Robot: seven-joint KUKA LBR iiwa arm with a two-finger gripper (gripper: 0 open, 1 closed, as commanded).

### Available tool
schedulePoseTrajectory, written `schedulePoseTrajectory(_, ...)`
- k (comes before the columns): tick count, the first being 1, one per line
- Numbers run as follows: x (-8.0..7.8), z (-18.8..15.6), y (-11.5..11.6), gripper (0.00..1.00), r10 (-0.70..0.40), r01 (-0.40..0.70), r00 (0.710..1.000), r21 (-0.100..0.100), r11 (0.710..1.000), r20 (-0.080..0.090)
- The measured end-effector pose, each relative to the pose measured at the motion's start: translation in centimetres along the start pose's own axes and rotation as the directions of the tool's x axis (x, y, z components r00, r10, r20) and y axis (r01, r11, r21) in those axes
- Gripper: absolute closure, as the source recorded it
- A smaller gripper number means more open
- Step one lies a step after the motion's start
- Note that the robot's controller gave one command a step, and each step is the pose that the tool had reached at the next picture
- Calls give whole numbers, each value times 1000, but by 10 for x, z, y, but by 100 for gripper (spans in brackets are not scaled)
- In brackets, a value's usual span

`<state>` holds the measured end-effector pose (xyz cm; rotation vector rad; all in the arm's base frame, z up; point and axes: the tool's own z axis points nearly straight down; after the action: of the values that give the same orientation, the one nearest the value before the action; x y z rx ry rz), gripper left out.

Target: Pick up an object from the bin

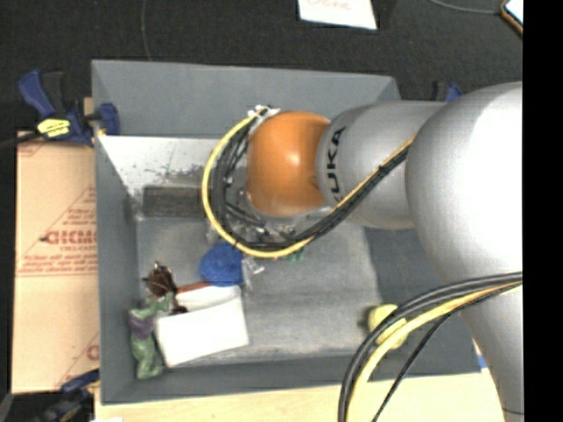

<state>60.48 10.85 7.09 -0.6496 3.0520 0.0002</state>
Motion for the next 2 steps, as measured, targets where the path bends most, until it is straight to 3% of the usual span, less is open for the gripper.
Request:
schedulePoseTrajectory(1,3,-1,4,100,78,-78,997,3,997,-7)
schedulePoseTrajectory(2,3,-1,4,100,79,-79,997,3,997,-8)
